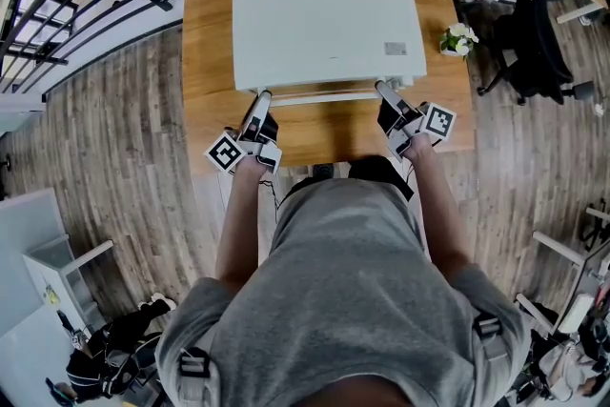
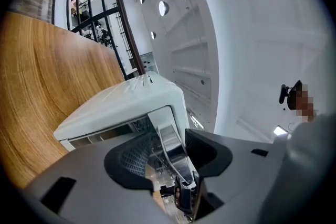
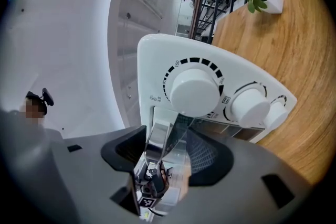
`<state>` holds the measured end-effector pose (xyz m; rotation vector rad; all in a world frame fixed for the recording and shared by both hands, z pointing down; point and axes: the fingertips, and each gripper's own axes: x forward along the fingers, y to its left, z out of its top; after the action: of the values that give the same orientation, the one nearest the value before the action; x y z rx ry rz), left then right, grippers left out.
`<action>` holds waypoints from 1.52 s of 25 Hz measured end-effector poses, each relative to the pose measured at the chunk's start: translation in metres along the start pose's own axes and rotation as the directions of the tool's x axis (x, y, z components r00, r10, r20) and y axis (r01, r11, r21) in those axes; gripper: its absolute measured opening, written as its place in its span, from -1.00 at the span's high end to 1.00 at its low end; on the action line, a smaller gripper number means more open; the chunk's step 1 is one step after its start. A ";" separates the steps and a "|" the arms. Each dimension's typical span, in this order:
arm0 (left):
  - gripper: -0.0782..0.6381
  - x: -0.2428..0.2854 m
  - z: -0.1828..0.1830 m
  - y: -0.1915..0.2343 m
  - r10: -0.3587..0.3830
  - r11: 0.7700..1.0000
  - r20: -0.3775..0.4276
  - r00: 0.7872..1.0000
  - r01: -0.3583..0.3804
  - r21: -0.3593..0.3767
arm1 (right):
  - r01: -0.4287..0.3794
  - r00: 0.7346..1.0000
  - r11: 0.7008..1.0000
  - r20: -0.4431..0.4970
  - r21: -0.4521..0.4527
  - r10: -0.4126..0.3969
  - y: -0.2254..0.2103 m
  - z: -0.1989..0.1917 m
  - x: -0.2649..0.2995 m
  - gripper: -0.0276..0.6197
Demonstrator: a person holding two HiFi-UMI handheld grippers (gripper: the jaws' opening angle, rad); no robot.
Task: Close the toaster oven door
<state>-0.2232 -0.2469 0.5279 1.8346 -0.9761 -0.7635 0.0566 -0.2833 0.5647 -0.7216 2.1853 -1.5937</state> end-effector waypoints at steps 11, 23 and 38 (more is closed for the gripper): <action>0.19 -0.006 -0.004 -0.004 -0.002 1.000 -0.001 1.000 0.002 0.023 | 0.020 1.000 0.993 0.015 -0.114 -0.018 0.008 0.005 -0.008 0.16; 0.19 -0.040 -0.013 -0.007 0.194 0.928 -0.057 0.979 -0.165 0.335 | 0.174 0.984 0.931 0.022 -0.322 -0.176 0.028 -0.038 -0.039 0.41; 0.70 -0.078 -0.041 -0.027 0.302 0.727 -0.090 0.949 -0.169 0.665 | 0.292 0.911 0.628 0.010 -0.722 -0.413 0.021 -0.091 -0.073 0.90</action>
<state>-0.2209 -0.1552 0.5282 2.2502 -1.4350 -0.0548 0.0622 -0.1647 0.5718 -1.3596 2.9550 -0.8890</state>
